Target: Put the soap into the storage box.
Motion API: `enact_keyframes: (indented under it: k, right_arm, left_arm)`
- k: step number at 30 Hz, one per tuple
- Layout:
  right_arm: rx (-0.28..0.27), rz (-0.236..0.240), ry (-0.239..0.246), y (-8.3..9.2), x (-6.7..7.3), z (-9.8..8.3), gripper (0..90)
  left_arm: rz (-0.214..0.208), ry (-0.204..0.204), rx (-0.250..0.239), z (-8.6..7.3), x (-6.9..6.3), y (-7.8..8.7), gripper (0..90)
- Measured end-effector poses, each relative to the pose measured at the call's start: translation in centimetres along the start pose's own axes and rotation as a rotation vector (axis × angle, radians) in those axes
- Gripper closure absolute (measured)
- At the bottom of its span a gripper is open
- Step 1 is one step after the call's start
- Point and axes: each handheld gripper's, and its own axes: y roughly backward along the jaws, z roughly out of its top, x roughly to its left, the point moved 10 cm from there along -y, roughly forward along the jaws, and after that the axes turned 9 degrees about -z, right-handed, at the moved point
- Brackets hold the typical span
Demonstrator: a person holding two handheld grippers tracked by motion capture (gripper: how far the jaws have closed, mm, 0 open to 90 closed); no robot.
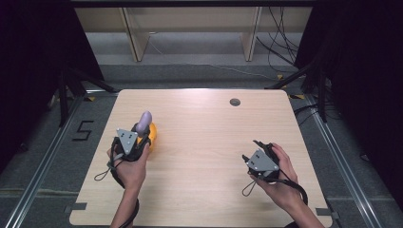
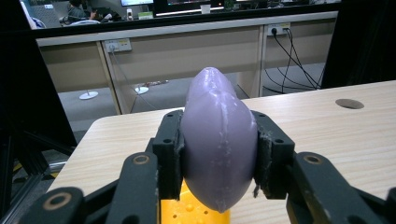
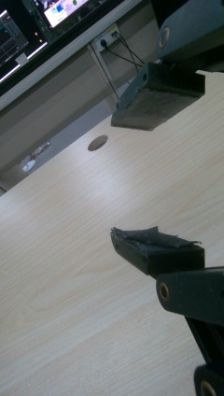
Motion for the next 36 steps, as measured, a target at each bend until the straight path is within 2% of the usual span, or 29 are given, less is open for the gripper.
enact_keyframes:
  k: [36]
  right_arm:
    - [0.004, 0.002, -0.012, 0.0, 0.1, 0.0, 39.1]
  left_arm:
    - [0.043, 0.0, 0.026, -1.3, 1.6, -1.0, 58.7]
